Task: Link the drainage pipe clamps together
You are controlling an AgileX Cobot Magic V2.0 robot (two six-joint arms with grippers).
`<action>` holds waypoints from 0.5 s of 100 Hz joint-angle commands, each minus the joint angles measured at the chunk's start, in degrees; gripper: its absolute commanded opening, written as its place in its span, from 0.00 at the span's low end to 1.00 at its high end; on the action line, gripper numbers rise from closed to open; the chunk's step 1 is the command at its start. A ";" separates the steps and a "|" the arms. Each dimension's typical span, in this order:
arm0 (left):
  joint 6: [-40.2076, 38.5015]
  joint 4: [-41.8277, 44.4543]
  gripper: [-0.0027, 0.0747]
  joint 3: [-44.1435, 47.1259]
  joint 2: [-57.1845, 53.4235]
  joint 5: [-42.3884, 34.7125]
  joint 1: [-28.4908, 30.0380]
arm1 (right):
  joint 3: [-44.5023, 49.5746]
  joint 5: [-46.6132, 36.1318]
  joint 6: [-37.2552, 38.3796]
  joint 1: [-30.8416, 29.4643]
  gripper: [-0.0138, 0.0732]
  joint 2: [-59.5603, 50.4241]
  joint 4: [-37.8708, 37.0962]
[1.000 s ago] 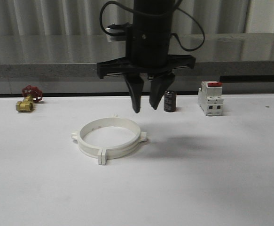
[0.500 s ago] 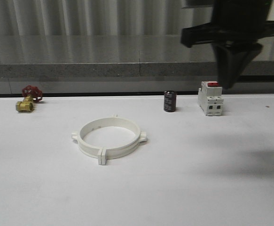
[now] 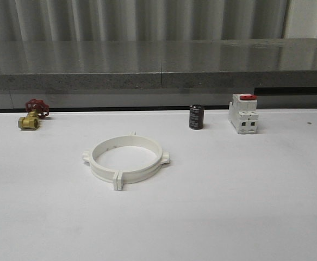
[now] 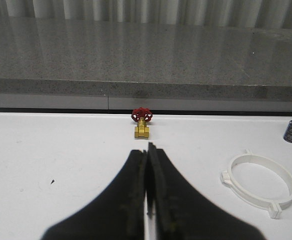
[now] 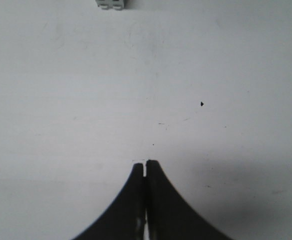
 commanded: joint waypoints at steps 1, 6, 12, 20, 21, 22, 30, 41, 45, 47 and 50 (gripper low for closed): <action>-0.07 -0.22 0.01 -1.42 0.63 -4.31 0.08 | 1.71 -5.54 0.14 -1.17 0.08 -5.77 -0.06; -0.07 -0.22 0.01 -1.42 0.63 -4.31 0.08 | 3.81 -6.94 0.14 -1.49 0.08 -8.20 -0.06; -0.07 -0.22 0.01 -1.42 0.63 -4.31 0.08 | 5.98 -8.36 0.14 -1.84 0.08 -11.27 -0.41; -0.07 -0.22 0.01 -1.42 0.63 -4.31 0.08 | 9.52 -11.68 0.14 -1.91 0.08 -15.26 -1.22; -0.07 -0.22 0.01 -1.42 0.63 -4.31 0.08 | 9.83 -12.03 0.14 -1.91 0.08 -16.01 -1.28; -0.07 -0.22 0.01 -1.42 0.63 -4.31 0.08 | 10.12 -12.37 0.14 -1.98 0.08 -16.38 -1.35; -0.07 -0.22 0.01 -1.42 0.63 -4.31 0.08 | 13.35 -16.14 0.15 -2.68 0.08 -20.57 -1.34; -0.07 -0.22 0.01 -1.42 0.63 -4.31 0.08 | 17.19 -21.40 0.15 -3.23 0.08 -25.23 -1.87; -0.07 -0.22 0.01 -1.42 0.63 -4.31 0.08 | 18.36 -23.48 0.15 -3.23 0.08 -26.79 -2.09; -0.07 -0.22 0.01 -1.42 0.63 -4.31 0.08 | 19.08 -24.78 0.15 -3.23 0.08 -27.51 -2.32; -0.07 -0.22 0.01 -1.42 0.63 -4.31 0.08 | 20.05 -26.52 0.15 -3.23 0.08 -28.43 -2.66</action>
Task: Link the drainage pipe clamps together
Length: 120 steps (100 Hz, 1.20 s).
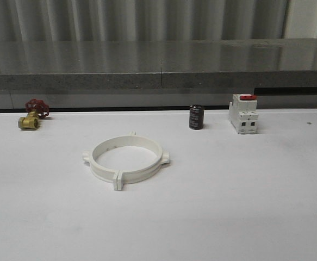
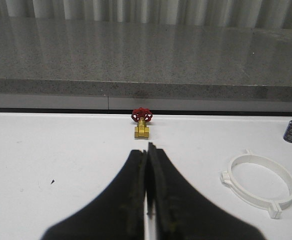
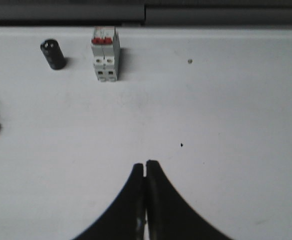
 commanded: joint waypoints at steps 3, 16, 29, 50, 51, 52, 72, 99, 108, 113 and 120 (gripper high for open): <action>-0.07 -0.22 0.01 -1.42 0.63 -4.31 0.08 | 2.18 -11.40 0.03 -0.32 0.08 -3.77 -1.83; -0.07 -0.22 0.01 -1.42 0.63 -4.31 0.08 | 6.49 -17.08 0.03 -0.32 0.08 -7.33 -2.74; -0.07 -0.22 0.01 -1.42 0.63 -4.31 0.08 | 10.77 -22.25 0.03 -0.32 0.08 -9.92 -2.89; -0.07 -0.32 0.01 -1.42 0.63 -4.31 0.20 | 20.28 -34.15 0.03 -3.48 0.08 -18.43 -4.20; -0.07 -0.32 0.01 -1.42 0.63 -4.31 0.20 | 20.68 -34.65 0.03 -3.89 0.08 -18.71 -4.20; -0.07 -0.32 0.01 -1.42 0.63 -4.31 0.20 | 21.50 -35.64 0.03 -4.10 0.08 -18.98 -4.20; -0.07 -0.32 0.01 -1.42 0.63 -4.31 0.20 | 33.24 -46.96 0.03 -9.54 0.08 -25.30 -4.20; -0.07 -0.32 0.01 -1.42 0.63 -4.31 0.20 | 36.36 -35.14 0.03 -10.46 0.08 -37.89 -4.98; -0.07 -0.32 0.01 -1.42 0.63 -4.31 0.20 | 36.36 -31.01 0.03 -10.46 0.08 -42.81 -4.98; -0.07 -0.32 0.01 -1.42 0.63 -4.44 0.20 | 36.36 -30.31 0.03 -10.53 0.08 -42.76 -4.98; -0.07 -0.32 0.01 -1.42 0.55 -4.31 0.20 | 36.36 -28.42 0.03 -10.48 0.08 -42.89 -4.98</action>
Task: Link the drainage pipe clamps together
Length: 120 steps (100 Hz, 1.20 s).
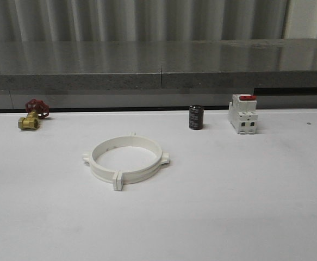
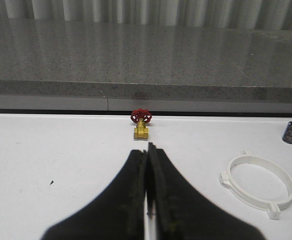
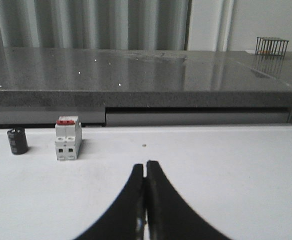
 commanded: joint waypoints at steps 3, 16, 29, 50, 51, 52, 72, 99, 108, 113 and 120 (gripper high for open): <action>-0.07 -0.32 0.01 -1.42 0.58 -4.31 0.20 | -0.91 -0.33 -0.10 -0.27 0.08 -1.33 -0.79; -0.07 -0.32 0.01 -1.42 0.58 -4.31 0.20 | -0.91 0.12 -0.10 -0.27 0.08 -1.28 -0.79; -0.07 -0.32 0.01 -1.42 0.58 -4.31 0.20 | -0.91 0.12 -0.10 -0.27 0.08 -1.28 -0.79; -0.07 -0.32 0.01 -1.42 0.58 -4.31 0.20 | -0.91 0.12 -0.10 -0.27 0.08 -1.28 -0.79; -0.07 -0.32 0.01 -1.42 0.58 -4.31 0.20 | -0.91 0.12 -0.10 -0.27 0.08 -1.28 -0.79; -0.07 -0.32 0.01 -1.42 0.58 -4.31 0.20 | -0.91 0.12 -0.10 -0.27 0.08 -1.28 -0.79; -0.07 -0.32 0.01 -1.42 0.58 -4.31 0.20 | -0.91 0.12 -0.10 -0.27 0.08 -1.28 -0.79; -0.07 -0.32 0.01 -1.42 0.58 -4.21 0.20 | -0.91 0.12 -0.10 -0.27 0.08 -1.28 -0.79; -0.07 1.06 0.01 -1.42 0.58 -4.10 0.20 | -0.91 0.12 -0.10 -0.27 0.08 -1.28 -0.79; -0.07 1.06 0.01 -1.32 0.58 -4.10 0.20 | -0.91 0.12 -0.10 -0.27 0.08 -1.28 -0.79; -0.07 1.27 0.01 -0.21 0.58 -5.82 0.20 | -0.91 0.08 -0.10 -0.27 0.08 -1.28 -0.79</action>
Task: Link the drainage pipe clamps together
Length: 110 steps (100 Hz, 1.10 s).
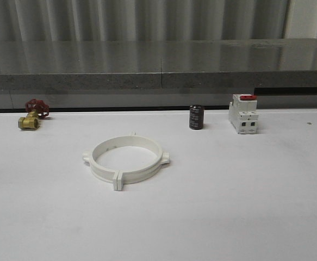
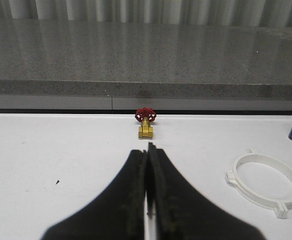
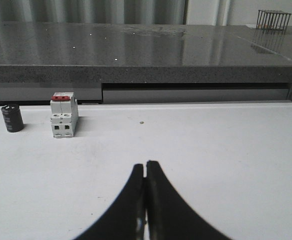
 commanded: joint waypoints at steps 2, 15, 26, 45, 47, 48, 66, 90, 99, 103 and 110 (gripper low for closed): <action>-0.07 0.30 0.01 0.21 0.44 -6.97 0.03 | -0.91 -4.14 0.00 -0.27 0.08 -1.15 -0.79; -0.07 2.56 0.01 7.41 0.05 -17.72 0.03 | -0.91 -4.14 0.00 -0.27 0.08 -1.15 -0.79; -0.07 2.68 0.01 14.48 -1.26 -26.91 0.03 | -0.91 -4.14 0.00 -0.27 0.08 -1.15 -0.79; -0.07 2.68 0.01 24.95 -7.64 -31.80 0.03 | -0.91 -4.14 0.00 -0.27 0.08 -1.15 -0.79; -0.07 2.68 0.01 25.59 -7.40 -32.80 0.03 | -0.91 -4.14 0.00 -0.27 0.08 -1.15 -0.79; -0.07 2.68 0.01 26.24 -7.39 -33.32 0.03 | -0.91 -4.14 0.00 -0.27 0.08 -1.15 -0.79; -0.07 2.68 0.01 29.31 -7.32 -36.97 0.03 | -0.91 -4.22 0.00 -0.27 0.08 -1.15 -0.79; -0.07 2.68 0.01 29.30 -7.32 -37.14 -0.04 | -0.91 -4.28 0.00 -0.27 0.08 -1.15 -0.79; -0.07 2.68 0.01 29.30 -7.32 -37.14 -0.04 | -0.91 -4.28 0.00 -0.27 0.08 -1.15 -0.79; -0.07 2.68 0.01 29.30 -7.32 -37.14 -0.04 | -0.91 -4.28 0.00 -0.27 0.08 -1.15 -0.79; -0.07 2.68 0.01 29.30 -7.32 -37.14 -0.04 | -0.91 -4.28 0.00 -0.27 0.08 -1.15 -0.79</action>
